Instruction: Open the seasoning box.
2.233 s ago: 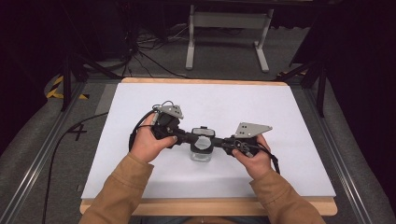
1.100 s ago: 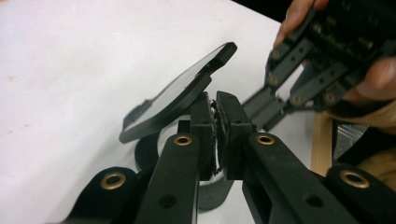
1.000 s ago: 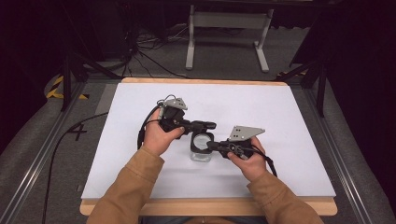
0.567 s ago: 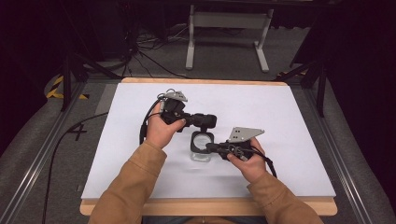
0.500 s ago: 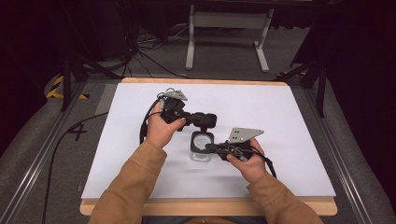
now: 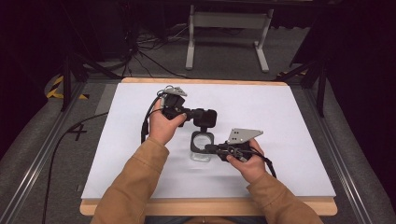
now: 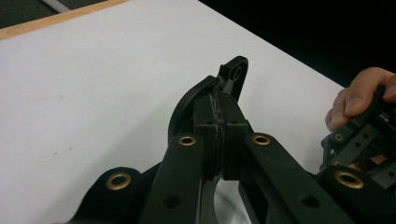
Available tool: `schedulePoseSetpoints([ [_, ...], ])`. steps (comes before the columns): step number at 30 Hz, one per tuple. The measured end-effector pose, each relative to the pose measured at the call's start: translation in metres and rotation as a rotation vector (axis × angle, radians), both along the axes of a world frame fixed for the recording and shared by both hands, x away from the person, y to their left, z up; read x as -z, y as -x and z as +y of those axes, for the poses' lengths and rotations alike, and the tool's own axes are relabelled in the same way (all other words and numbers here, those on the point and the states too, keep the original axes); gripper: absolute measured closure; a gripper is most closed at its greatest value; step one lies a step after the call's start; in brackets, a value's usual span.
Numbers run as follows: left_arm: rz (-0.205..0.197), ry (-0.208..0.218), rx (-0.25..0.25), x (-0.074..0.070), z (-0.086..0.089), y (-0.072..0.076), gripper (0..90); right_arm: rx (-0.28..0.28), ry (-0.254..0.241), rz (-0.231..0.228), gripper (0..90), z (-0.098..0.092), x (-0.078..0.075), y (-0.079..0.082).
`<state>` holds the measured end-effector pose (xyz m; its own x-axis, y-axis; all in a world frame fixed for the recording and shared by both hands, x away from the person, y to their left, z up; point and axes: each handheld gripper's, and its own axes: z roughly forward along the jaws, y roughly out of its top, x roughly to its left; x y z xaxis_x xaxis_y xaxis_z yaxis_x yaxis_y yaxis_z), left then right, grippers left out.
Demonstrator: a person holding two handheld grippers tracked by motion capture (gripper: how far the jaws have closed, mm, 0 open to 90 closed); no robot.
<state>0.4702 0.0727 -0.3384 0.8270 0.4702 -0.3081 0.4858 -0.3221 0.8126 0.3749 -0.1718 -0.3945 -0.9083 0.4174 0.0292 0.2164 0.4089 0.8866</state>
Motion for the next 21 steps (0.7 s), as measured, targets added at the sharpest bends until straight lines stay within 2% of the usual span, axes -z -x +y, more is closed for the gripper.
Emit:
schedulePoseSetpoints([
  [8, -0.005, 0.002, -0.005, 0.000, -0.002, 0.000, 89.3, 0.002, -0.007, 0.002, 89.3, -0.001, 0.000, 0.000],
  [12, -0.032, -0.023, 0.012, -0.003, -0.002, 0.004, 87.3, 0.003, -0.002, 0.002, 89.3, 0.000, 0.000, 0.000],
  [17, -0.044, -0.013, 0.033, -0.009, -0.001, 0.012, 81.5, 0.003, -0.006, 0.012, 87.6, -0.002, 0.000, -0.001],
  [21, -0.089, -0.049, 0.036, -0.019, 0.000, 0.024, 77.1, 0.007, -0.002, 0.001, 85.5, -0.003, -0.001, -0.002],
])
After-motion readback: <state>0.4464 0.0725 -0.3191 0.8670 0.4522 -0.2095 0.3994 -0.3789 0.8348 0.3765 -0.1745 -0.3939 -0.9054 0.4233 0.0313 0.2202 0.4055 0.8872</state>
